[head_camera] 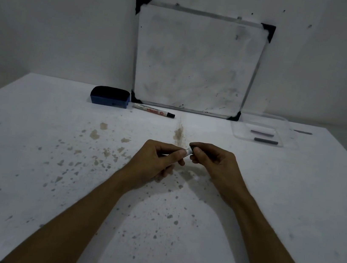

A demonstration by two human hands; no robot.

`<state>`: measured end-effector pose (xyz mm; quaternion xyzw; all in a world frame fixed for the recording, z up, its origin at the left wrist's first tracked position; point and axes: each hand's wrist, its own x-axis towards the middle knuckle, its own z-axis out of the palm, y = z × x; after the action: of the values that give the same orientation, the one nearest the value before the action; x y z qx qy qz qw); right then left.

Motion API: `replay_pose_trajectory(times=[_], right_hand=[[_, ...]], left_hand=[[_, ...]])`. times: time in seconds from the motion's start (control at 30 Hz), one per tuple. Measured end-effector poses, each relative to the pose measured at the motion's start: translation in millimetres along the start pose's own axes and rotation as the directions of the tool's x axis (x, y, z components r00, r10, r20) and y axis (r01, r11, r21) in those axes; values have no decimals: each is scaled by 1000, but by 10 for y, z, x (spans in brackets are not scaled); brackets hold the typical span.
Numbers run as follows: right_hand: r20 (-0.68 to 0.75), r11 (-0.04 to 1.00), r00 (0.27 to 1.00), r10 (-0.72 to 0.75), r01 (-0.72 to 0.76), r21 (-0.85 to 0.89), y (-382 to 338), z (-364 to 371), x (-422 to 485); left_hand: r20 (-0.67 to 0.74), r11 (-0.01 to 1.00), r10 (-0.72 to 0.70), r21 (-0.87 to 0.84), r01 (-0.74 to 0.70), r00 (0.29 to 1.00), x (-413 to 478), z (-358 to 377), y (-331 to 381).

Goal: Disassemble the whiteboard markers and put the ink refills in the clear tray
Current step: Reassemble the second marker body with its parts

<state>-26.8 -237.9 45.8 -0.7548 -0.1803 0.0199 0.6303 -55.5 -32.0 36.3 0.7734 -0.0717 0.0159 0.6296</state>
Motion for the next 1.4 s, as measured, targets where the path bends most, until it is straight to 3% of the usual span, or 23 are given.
replay_pose_trajectory(times=[0.27,0.37,0.47,0.53,0.63,0.83,0.93,1.03,1.1,1.2,1.3,1.4], right_hand=[[41,999,998,48,-48,-4,16,-60,-26],[-6,999,999,47,-46,21,10,23,-16],[-174,999,985,17,-12,31,-45,206,-18],[-218,998,976,-12,-2,-64,-110,329,-51],[-141,986,990,-5,-18,-167,-211,482,-112],[-108,935,992,-62,20,-353,-364,638,23],[-64,853,992,-111,62,-519,-362,688,204],[-73,787,979,-189,107,-608,-299,757,505],[-49,705,971,-235,136,-696,-215,840,758],[-12,555,952,-307,169,-815,-35,1006,1157],[-11,496,941,-339,169,-852,130,1181,1470],[1,435,933,-360,169,-884,227,1308,1657]], left_hand=[[-4,1000,6,14,-6,1000,36,34,-43],[0,999,-34,20,34,999,36,55,28],[-34,965,-118,-238,106,992,29,35,124],[-93,933,-127,-349,87,988,24,-7,142],[-162,921,-114,-387,43,980,-7,-73,172],[-133,890,-101,-455,30,986,-35,-246,203],[-110,936,-161,-332,117,981,28,-513,168],[-285,970,-217,46,239,934,88,-885,92],[-404,892,-120,357,278,907,81,-1109,-103],[-388,734,25,633,246,921,70,-1266,-458],[-312,616,61,759,211,948,121,-1268,-606],[-306,587,101,787,192,947,164,-1279,-667]])
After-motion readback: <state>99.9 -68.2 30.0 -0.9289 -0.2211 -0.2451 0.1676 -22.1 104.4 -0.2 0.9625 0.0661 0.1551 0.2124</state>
